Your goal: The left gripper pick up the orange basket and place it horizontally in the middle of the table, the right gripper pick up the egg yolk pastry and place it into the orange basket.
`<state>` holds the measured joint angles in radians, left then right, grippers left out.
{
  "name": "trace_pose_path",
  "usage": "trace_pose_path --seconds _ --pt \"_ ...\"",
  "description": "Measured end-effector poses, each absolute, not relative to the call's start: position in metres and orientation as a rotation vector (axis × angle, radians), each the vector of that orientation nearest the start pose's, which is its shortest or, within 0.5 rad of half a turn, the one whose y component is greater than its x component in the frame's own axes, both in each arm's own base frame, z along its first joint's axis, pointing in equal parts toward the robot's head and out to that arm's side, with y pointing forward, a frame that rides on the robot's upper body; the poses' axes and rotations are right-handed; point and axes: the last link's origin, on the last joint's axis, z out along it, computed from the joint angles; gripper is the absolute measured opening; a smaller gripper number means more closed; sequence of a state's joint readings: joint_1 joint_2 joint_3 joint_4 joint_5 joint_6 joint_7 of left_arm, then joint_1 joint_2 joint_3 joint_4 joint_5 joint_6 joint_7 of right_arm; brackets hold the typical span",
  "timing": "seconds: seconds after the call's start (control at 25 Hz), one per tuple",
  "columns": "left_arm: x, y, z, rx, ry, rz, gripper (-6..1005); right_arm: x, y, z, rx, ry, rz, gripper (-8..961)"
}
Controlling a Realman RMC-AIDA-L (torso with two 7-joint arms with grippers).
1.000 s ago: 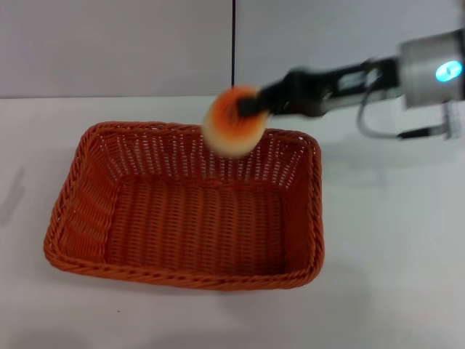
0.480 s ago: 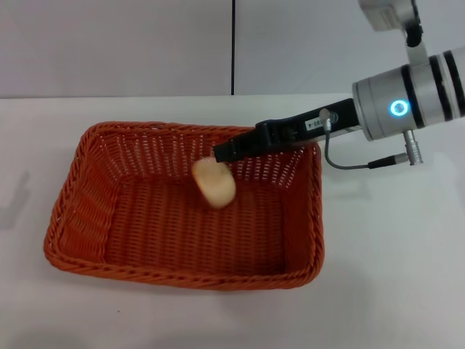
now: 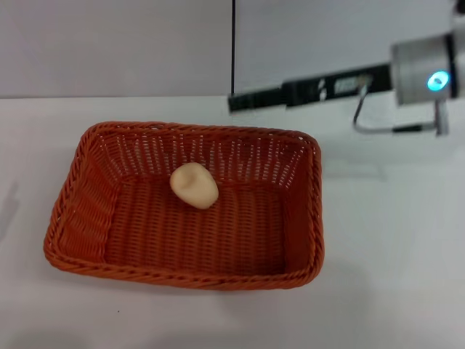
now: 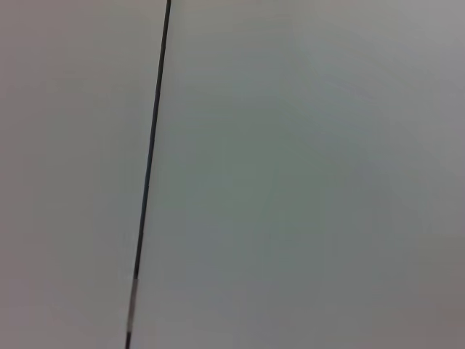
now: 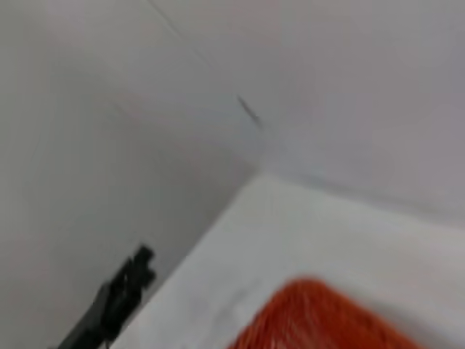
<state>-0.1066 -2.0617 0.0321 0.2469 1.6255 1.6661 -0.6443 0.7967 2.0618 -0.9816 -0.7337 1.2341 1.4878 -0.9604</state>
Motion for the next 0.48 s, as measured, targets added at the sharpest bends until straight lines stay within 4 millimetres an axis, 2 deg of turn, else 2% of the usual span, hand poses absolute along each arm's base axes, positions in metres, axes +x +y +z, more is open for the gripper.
trace_pose_path --seconds 0.16,0.24,0.48 --pt "-0.400 0.176 0.059 -1.593 -0.552 -0.807 677 0.146 0.395 0.013 -2.763 1.057 0.745 568" --pt "-0.405 0.168 0.063 -1.556 -0.567 -0.789 677 0.157 0.397 0.029 -2.679 1.014 0.819 574" --pt "-0.411 0.161 0.066 -1.501 -0.577 -0.763 677 0.205 0.395 0.075 -2.393 0.829 1.004 574"
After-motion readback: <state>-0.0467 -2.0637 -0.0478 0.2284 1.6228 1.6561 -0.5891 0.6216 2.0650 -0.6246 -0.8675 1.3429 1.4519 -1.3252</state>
